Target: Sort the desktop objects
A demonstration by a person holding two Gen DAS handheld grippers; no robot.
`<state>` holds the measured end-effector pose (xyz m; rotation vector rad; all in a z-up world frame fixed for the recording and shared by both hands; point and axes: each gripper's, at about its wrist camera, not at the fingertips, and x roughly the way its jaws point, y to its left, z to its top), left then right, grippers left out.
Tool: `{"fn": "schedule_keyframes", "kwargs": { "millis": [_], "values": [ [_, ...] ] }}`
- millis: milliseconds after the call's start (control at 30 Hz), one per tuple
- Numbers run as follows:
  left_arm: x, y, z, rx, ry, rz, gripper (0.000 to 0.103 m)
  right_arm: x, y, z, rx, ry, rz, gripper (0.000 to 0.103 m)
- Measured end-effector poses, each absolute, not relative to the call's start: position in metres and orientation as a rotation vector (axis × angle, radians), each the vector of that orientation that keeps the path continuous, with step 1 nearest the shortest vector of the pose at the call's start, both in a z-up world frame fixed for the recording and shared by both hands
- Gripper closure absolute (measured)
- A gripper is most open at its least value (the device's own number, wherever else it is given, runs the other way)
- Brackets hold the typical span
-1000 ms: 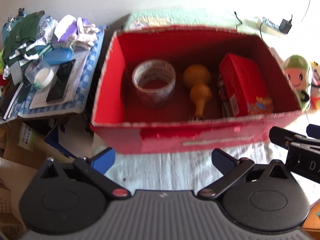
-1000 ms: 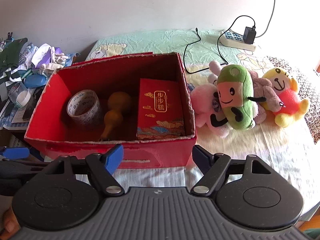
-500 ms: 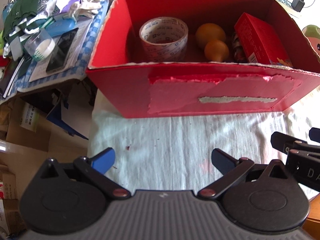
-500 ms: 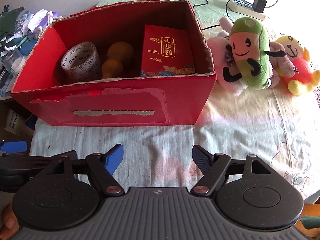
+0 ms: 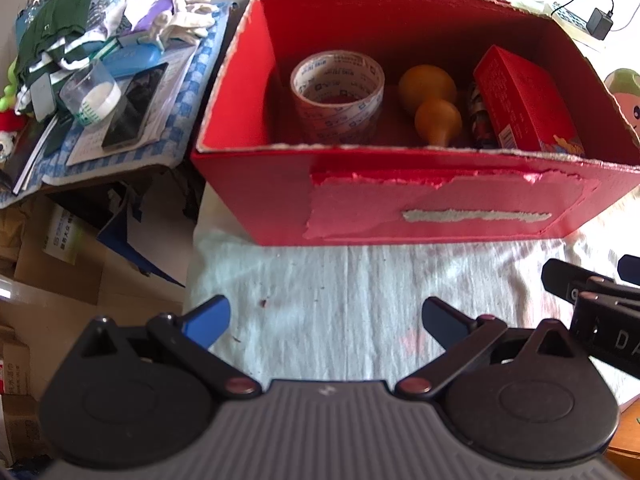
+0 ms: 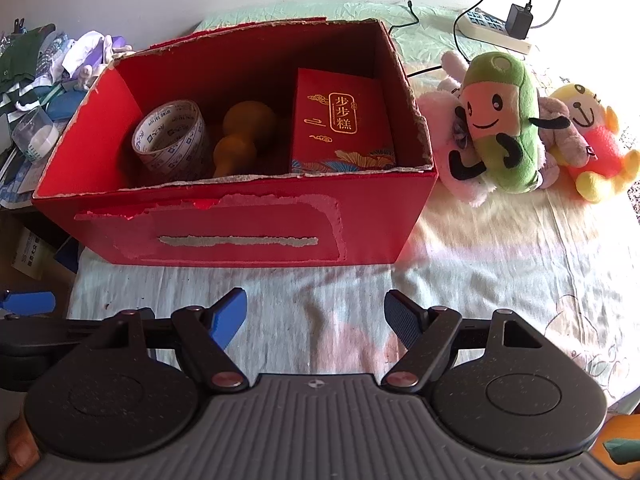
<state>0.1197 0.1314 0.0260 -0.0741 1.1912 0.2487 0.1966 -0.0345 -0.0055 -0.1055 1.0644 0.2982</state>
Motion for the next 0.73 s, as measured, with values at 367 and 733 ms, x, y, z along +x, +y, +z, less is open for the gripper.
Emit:
{"fn": "schedule_keyframes", "kwargs": {
  "millis": [367, 733],
  "values": [
    [0.133, 0.126, 0.037, -0.068, 1.16, 0.241, 0.002, 0.203, -0.037, 0.007, -0.083, 1.011, 0.289, 0.025],
    [0.136, 0.118, 0.046, -0.047, 1.078, 0.216, 0.004, 0.207, -0.049, 0.011, -0.018, 0.993, 0.28, 0.025]
  ]
}}
